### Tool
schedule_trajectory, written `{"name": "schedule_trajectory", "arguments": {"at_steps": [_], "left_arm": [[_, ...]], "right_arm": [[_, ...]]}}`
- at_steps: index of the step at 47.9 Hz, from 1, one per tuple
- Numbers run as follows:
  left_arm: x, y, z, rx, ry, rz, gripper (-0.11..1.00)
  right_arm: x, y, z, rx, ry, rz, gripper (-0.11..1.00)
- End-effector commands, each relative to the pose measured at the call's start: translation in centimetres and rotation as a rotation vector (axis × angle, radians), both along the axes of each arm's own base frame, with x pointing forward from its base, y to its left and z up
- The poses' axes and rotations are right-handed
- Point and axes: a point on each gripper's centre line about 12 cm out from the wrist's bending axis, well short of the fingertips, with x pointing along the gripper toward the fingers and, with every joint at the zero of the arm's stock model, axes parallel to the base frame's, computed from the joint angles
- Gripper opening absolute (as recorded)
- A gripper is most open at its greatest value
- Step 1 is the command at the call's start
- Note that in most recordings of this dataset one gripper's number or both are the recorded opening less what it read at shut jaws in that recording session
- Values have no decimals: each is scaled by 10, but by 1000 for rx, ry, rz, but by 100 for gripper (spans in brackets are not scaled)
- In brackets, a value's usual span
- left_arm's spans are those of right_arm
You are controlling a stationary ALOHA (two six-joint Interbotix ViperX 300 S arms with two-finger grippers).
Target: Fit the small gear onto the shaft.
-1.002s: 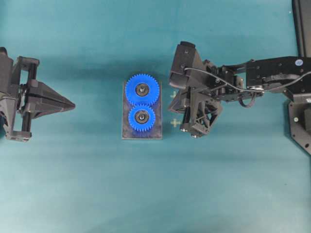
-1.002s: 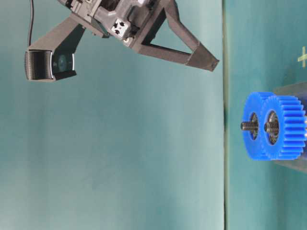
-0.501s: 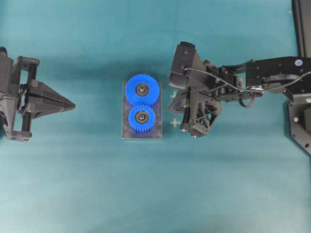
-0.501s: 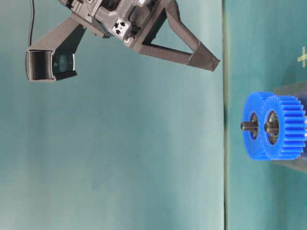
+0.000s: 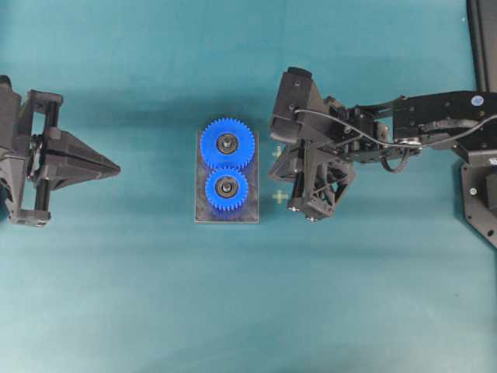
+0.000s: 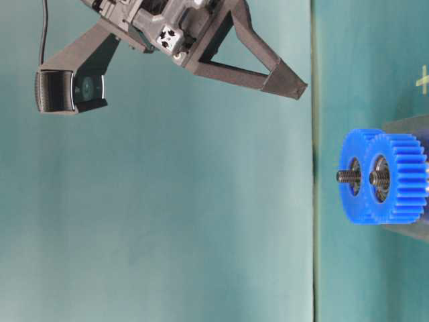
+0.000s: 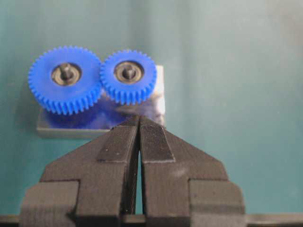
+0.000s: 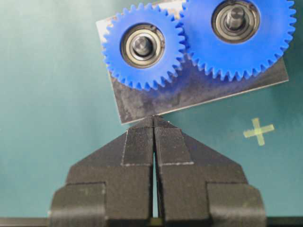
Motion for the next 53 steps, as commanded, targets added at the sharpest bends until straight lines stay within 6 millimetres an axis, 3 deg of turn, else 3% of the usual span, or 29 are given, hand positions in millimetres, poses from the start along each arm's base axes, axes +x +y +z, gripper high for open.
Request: {"name": "schedule_trajectory", "arguments": {"at_steps": [1,53], "left_arm": [[3,0,8,-1,-26,0,0],[1,0,9,-1,-32,0,0]], "right_arm": [[3,1,11,5,-33,-5,-1],[5,5,7,6,-24,7,-1]]}}
